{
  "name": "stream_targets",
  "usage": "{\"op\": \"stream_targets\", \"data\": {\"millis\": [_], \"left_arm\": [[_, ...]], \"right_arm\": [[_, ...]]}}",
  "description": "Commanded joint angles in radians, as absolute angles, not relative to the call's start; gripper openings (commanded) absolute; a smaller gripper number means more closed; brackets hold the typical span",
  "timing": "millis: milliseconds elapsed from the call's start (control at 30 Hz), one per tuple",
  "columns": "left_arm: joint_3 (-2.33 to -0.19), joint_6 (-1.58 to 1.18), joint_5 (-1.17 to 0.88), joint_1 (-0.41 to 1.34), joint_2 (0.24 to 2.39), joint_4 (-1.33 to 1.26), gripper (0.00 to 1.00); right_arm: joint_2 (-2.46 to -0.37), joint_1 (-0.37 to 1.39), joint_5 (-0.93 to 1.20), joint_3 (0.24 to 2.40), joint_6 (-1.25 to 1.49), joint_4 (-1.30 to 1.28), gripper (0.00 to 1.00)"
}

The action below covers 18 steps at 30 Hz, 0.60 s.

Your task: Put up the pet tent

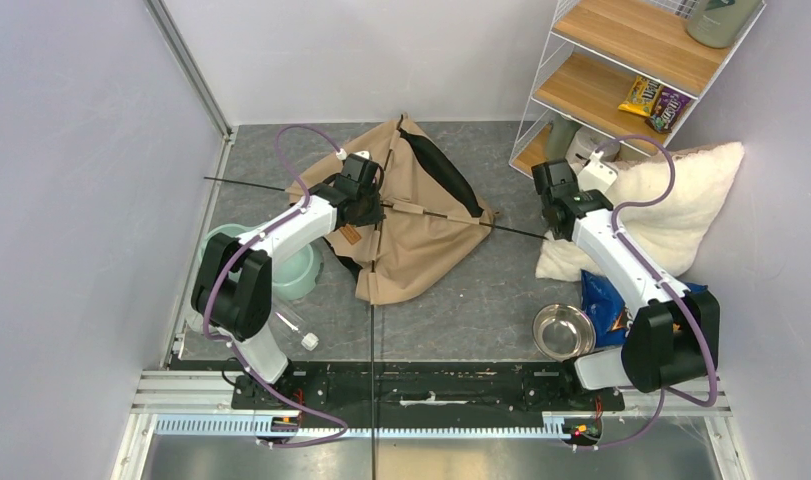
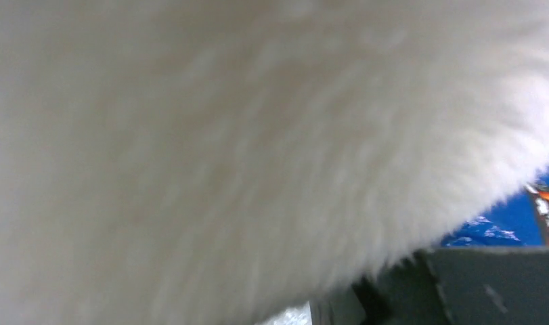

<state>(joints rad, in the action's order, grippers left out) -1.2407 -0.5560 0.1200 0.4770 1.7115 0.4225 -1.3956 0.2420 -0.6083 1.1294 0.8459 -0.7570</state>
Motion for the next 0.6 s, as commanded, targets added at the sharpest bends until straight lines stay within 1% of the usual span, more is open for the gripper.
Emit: {"op": "stream_targets", "data": {"millis": [0,100,333,433,567], "left_arm": [[-1.26,-0.547,0.138,0.465,1.658,0.367,0.02],[-1.258,-0.539,0.142,0.462,1.65,0.37,0.02],[-1.264,-0.537,0.139,0.456,1.652,0.369,0.02],[-1.269,-0.541,0.132,0.455,1.658,0.368,0.02],[-1.308,-0.555,0.115,0.454,1.691,0.393,0.02]], "right_arm": [[-1.353,0.22,-0.848,1.084,0.85,-0.722,0.45],[-1.351,0.176,-0.894,1.064,0.823,-0.711,0.45],[-1.32,0.075,-0.853,1.045,0.777,-0.677,0.46],[-1.297,0.072,-0.766,1.042,0.742,-0.646,0.51],[-1.283,0.074,-0.554,1.049,0.693,-0.612,0.6]]}}
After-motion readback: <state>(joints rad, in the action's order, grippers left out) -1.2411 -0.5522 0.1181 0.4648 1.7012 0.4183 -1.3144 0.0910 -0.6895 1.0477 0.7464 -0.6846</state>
